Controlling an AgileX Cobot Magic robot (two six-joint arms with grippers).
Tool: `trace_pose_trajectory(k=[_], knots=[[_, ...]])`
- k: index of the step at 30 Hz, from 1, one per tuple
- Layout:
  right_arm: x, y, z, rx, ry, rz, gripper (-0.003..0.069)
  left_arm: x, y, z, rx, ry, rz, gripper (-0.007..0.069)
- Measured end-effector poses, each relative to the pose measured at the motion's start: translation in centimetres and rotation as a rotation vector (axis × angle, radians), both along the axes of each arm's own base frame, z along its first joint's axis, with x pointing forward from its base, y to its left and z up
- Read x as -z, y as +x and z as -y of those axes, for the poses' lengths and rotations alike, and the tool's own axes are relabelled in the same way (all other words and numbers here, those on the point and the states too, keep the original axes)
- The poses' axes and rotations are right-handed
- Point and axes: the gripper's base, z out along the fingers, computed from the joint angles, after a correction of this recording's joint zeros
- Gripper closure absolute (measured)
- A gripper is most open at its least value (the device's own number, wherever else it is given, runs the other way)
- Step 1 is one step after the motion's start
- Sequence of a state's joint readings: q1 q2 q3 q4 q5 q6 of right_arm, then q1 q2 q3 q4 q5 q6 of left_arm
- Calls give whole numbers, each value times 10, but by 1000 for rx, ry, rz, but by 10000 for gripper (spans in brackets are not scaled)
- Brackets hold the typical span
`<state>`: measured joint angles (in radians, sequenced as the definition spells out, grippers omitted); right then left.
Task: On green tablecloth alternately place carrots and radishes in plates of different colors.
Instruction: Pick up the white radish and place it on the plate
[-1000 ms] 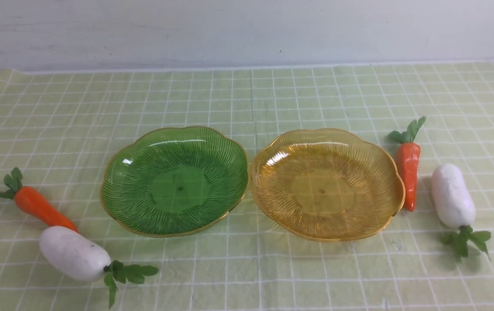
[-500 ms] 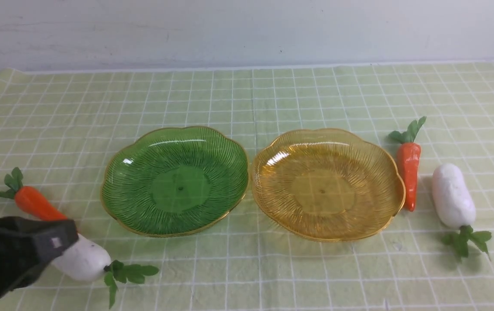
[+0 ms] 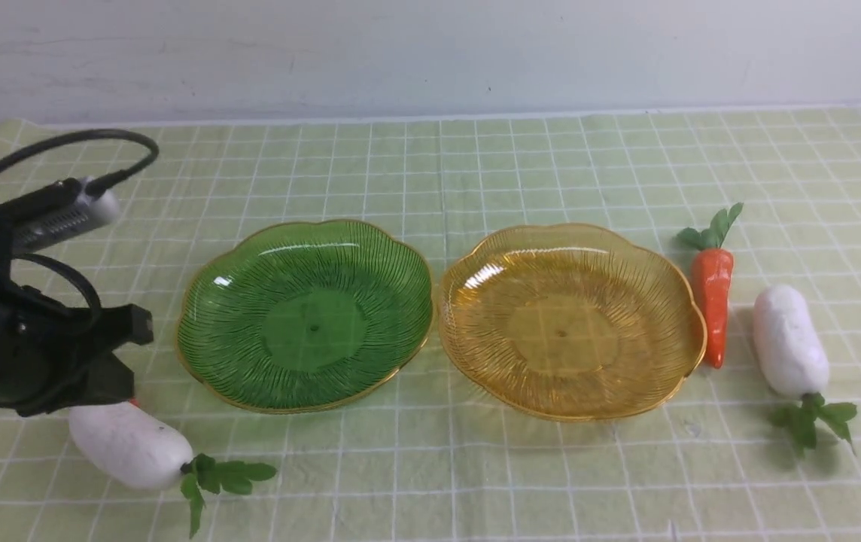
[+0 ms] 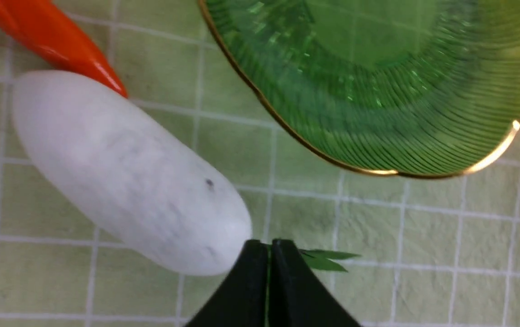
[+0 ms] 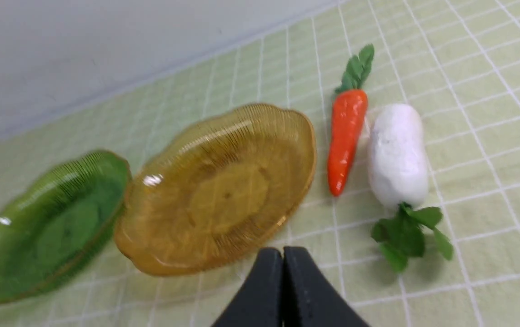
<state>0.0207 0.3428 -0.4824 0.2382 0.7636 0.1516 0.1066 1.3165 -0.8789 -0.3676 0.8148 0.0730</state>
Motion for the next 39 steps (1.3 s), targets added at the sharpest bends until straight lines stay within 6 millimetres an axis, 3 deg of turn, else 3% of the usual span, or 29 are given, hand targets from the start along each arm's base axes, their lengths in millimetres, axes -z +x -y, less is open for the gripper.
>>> trace_pose_trajectory(k=[2,3,6,9,13,17,19,24,25,27,28,29,34,38,39], knots=[[-14,7,1,-14,-49,-50,673,3,2,-7,-21,8,-12,621],[-26,20,2,-39,-122,-142,673,7,4,-15,-43,20,-27,590],[-33,34,2,-66,-165,-206,673,12,7,-22,-67,28,-41,533],[-32,51,-2,-121,-167,-267,673,26,16,-29,-98,29,-63,372],[-27,59,-8,-189,-140,-294,673,43,27,-32,-154,10,-88,151],[-26,63,-11,-210,-118,-302,673,63,35,-34,-184,-6,-156,-9],[-25,65,-11,-209,-118,-303,673,74,39,-35,-195,-12,-184,-48],[-26,76,-8,-187,-146,-299,673,94,46,-35,-216,-38,-235,-33],[-26,80,-6,-170,-160,-298,673,96,46,-35,-219,-43,-244,4],[-30,89,0,-108,-169,-303,673,98,44,-34,-209,-48,-272,177],[-31,94,4,-79,-175,-317,673,97,43,-33,-201,-48,-285,229],[-31,99,8,-48,-177,-334,673,95,41,-33,-195,-49,-290,221],[-25,126,26,41,-161,-426,673,70,32,-28,-169,-72,-247,209],[-5,154,41,84,-140,-516,668,21,33,-7,-15,-186,-33,209],[-3,156,42,82,-138,-524,665,19,33,-5,-3,-194,-26,209]])
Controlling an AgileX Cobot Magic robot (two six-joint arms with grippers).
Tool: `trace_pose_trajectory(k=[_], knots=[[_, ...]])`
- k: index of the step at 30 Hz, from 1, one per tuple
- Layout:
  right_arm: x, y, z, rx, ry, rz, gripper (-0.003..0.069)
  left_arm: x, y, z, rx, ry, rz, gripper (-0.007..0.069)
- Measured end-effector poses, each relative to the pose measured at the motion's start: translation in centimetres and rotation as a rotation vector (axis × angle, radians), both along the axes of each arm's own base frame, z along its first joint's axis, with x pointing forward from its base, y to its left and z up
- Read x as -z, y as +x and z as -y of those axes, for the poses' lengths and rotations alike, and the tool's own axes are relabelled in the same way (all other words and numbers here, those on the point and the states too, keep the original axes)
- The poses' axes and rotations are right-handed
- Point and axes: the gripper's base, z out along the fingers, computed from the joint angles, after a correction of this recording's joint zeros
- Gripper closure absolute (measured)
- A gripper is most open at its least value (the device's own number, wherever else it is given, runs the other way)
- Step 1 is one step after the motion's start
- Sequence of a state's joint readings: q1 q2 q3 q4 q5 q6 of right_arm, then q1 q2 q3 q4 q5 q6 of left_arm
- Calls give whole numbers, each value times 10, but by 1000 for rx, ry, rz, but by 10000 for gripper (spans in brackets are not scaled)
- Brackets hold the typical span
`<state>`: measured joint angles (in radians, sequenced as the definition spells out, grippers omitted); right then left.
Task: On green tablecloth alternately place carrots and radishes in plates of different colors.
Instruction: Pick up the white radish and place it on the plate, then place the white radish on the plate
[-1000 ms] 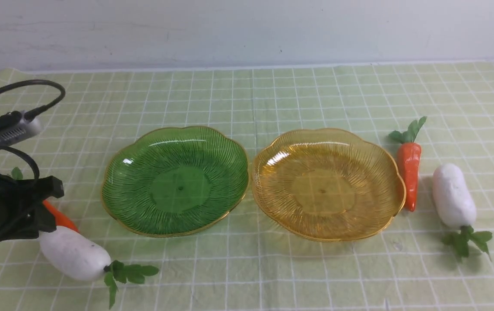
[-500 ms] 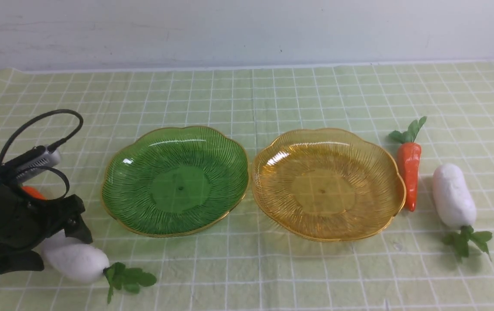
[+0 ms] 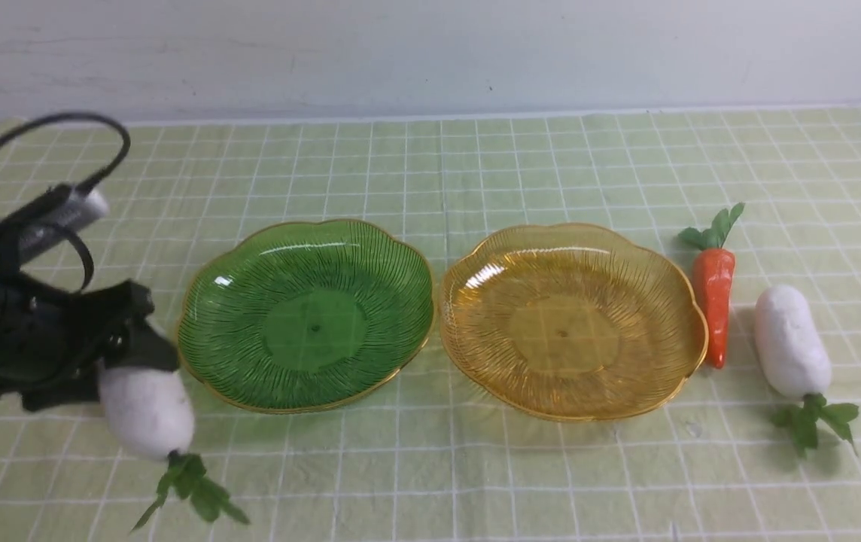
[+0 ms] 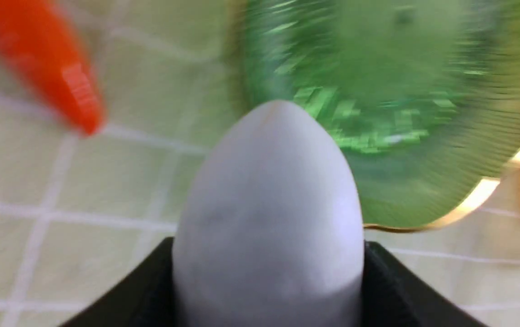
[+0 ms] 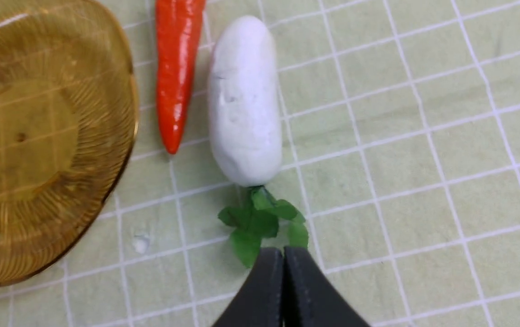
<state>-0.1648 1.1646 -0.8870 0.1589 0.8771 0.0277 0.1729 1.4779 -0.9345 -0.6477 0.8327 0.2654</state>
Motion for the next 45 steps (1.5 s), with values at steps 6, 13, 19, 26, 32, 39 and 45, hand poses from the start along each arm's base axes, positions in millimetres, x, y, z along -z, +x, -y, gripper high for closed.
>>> trace_pose_trajectory(k=[6,13,19,26,32,39,45], knots=[[21,53,0,-95,66,-18,519,-56,26,87,381,-194,312,209],[64,101,3,-151,104,-70,218,-43,67,186,605,-195,363,209],[104,126,2,-191,96,-145,83,-12,100,232,657,-190,356,209],[139,136,-9,-212,108,-224,171,27,127,257,675,-185,325,209],[116,131,-10,-207,115,-186,205,42,132,256,701,-109,322,122],[51,121,-33,-246,177,25,205,37,139,238,688,-90,322,16],[39,135,-69,-339,234,81,205,-11,137,188,577,-79,246,310]])
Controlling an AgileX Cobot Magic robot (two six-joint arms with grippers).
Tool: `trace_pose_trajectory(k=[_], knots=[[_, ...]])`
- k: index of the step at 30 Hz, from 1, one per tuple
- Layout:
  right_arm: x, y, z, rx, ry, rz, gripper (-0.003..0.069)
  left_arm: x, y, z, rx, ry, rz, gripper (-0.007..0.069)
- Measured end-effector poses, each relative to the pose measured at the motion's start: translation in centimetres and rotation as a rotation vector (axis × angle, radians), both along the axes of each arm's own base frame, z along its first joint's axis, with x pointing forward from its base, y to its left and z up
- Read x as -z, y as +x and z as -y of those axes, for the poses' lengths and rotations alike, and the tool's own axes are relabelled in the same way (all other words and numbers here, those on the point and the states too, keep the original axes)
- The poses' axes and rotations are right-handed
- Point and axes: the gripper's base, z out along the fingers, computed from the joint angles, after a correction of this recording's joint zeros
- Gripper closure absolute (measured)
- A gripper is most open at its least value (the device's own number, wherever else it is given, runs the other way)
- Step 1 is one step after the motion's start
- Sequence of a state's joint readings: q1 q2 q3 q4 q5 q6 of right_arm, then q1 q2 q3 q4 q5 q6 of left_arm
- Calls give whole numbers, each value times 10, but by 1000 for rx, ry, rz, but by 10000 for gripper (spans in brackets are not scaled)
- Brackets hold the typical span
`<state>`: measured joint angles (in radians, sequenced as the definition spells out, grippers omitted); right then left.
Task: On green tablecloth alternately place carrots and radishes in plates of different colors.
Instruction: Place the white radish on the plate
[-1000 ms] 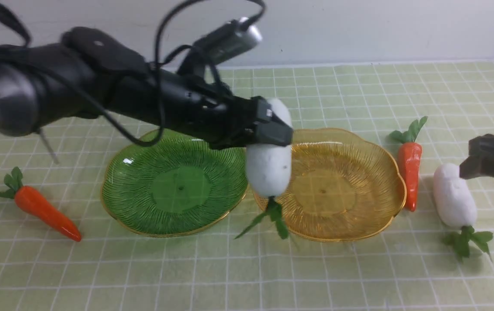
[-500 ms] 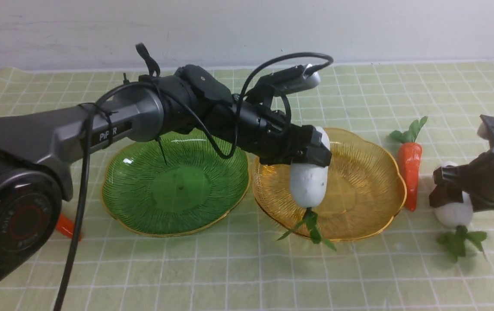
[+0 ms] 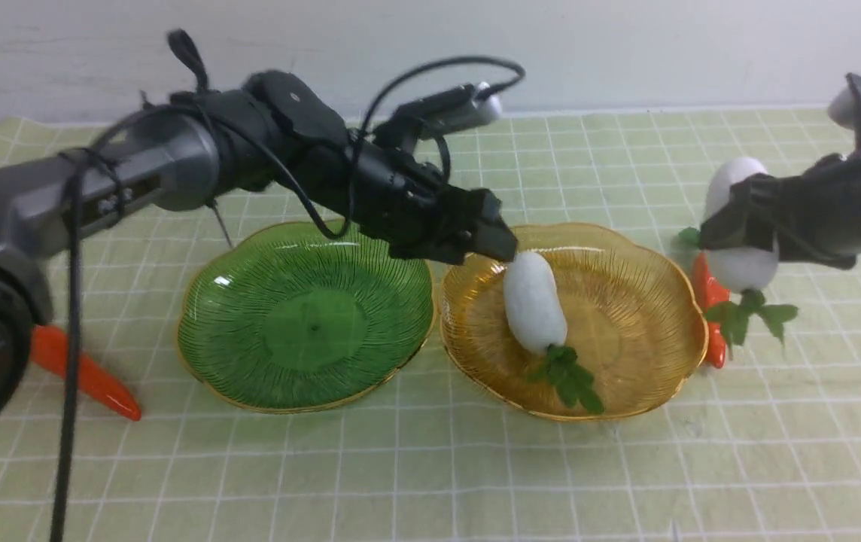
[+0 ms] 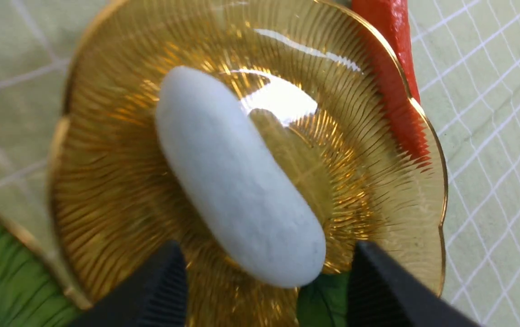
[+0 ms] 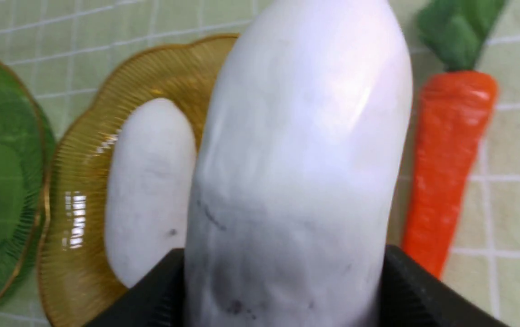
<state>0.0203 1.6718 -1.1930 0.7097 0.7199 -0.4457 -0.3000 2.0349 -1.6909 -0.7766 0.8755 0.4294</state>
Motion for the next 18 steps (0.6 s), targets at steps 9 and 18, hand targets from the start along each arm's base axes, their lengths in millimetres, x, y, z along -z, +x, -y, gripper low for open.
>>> trace_pose_trajectory(k=[9,18], knots=[[25,37,-37,-90,8,-37,205,-83,-34,-131,-274,294,-21,627],[43,51,-37,-110,-28,-69,69,-69,-91,-238,-691,384,-240,632]])
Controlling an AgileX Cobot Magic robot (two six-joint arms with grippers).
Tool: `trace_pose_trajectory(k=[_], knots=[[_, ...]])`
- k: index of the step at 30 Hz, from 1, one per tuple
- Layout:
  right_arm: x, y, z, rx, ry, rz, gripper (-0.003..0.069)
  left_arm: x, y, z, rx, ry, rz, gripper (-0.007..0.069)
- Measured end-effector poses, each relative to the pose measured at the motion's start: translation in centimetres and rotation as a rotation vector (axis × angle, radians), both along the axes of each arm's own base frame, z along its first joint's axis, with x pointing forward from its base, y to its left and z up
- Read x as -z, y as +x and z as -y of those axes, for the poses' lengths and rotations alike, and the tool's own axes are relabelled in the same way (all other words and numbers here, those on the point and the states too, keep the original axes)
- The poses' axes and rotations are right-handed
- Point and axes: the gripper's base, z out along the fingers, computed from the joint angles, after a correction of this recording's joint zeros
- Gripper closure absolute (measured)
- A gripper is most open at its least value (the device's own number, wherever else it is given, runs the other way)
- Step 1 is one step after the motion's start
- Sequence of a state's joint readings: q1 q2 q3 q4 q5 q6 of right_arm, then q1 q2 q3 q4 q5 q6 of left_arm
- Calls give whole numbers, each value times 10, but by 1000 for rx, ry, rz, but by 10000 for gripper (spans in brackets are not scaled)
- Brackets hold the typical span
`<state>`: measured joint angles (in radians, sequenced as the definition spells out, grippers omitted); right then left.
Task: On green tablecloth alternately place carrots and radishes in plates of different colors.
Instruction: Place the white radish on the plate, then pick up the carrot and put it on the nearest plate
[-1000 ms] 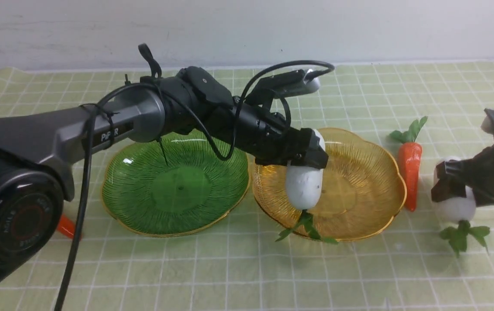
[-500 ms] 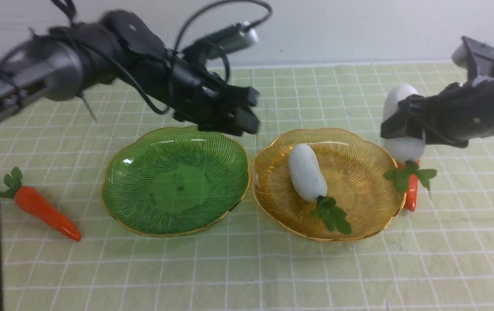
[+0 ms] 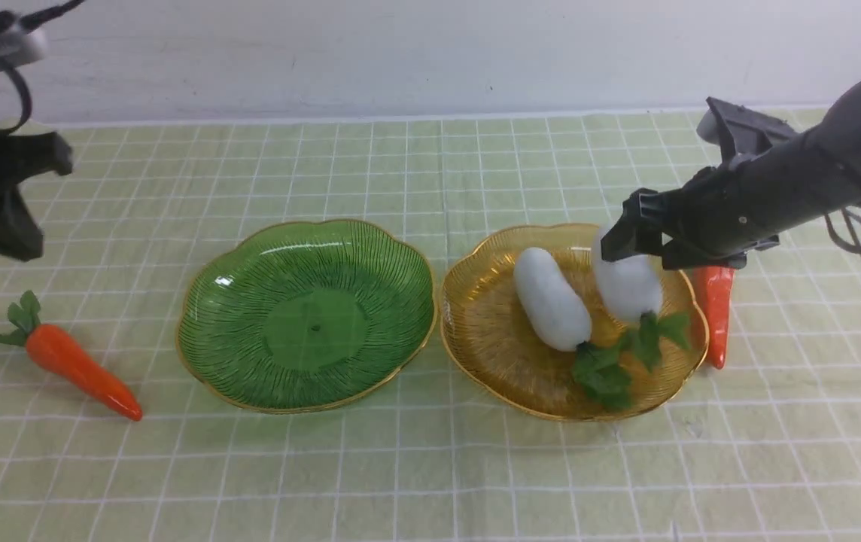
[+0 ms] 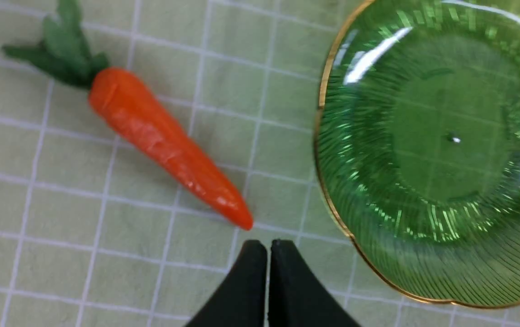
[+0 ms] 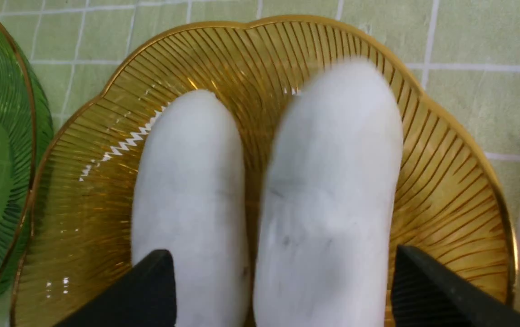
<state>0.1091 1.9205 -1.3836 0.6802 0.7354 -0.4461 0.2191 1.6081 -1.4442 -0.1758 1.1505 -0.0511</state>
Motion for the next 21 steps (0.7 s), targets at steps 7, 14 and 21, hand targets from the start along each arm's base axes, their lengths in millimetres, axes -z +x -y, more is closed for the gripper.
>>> trace_pose_trajectory(k=[7,14,21], knots=[[-9,2,1,-56,-47,1,36,41,7,-7,-26,-31,-124,585],[-40,1,5,-114,-129,43,46,89,33,-18,-75,1,-169,265],[-51,2,12,-56,-189,45,50,134,49,-30,-212,37,-226,18]])
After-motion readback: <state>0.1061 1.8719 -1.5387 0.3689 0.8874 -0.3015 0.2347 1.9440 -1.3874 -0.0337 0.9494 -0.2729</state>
